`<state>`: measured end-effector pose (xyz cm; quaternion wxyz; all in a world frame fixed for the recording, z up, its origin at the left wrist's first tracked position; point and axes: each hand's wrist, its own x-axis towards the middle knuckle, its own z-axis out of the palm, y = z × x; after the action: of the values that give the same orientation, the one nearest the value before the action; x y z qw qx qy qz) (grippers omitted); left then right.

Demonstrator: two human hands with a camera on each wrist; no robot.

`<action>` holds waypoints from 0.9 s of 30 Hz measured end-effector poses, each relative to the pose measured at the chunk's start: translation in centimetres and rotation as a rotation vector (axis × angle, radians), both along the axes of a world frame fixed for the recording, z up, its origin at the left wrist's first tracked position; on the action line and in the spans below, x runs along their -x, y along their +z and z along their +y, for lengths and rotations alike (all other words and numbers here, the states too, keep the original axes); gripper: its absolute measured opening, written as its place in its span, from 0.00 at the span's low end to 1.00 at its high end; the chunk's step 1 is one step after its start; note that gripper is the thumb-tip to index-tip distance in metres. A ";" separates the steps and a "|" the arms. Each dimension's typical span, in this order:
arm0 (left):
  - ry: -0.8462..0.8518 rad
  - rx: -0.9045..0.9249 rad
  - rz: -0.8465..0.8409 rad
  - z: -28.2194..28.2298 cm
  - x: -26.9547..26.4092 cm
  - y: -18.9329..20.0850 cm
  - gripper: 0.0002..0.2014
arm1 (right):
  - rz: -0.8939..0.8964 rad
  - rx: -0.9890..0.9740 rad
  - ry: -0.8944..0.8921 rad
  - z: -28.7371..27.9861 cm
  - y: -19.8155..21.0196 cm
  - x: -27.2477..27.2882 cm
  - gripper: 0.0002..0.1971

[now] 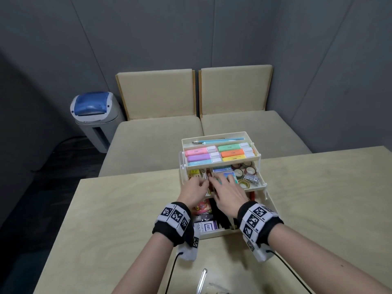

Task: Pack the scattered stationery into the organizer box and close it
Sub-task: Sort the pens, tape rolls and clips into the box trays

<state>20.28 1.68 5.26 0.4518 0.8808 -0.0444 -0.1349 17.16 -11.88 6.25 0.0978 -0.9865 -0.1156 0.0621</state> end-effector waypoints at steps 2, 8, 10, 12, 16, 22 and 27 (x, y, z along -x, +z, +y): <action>-0.047 -0.098 -0.055 0.0 0.3 0.0 0.17 | 0.020 0.071 0.028 -0.2 -0.2 -0.2 0.22; -0.036 -0.116 -0.139 0.0 0.9 0.7 0.14 | -0.021 -0.069 -0.013 -1.1 0.9 0.6 0.16; 0.046 -0.089 -0.201 0.2 1.2 1.2 0.14 | -0.046 -0.193 0.007 -1.7 1.3 2.7 0.11; 0.115 -0.018 -0.254 0.7 2.1 1.4 0.12 | 0.041 -0.236 0.089 -2.1 1.0 6.1 0.08; 0.171 0.095 -0.309 1.5 5.9 1.4 0.07 | 0.483 -0.049 0.268 -2.6 -2.4 13.5 0.20; -0.060 -0.111 -0.182 1.7 12.2 -2.8 0.09 | 0.468 0.144 0.384 -3.2 -8.6 18.6 0.45; -0.213 -0.369 0.100 2.4 15.9 -6.5 0.09 | 0.380 -0.048 0.199 -2.5 -10.4 17.9 0.36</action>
<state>4.40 4.10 -1.20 0.2680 0.9311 -0.0892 -0.2310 -0.74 -14.39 -4.15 0.1349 -0.9382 -0.1933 0.2535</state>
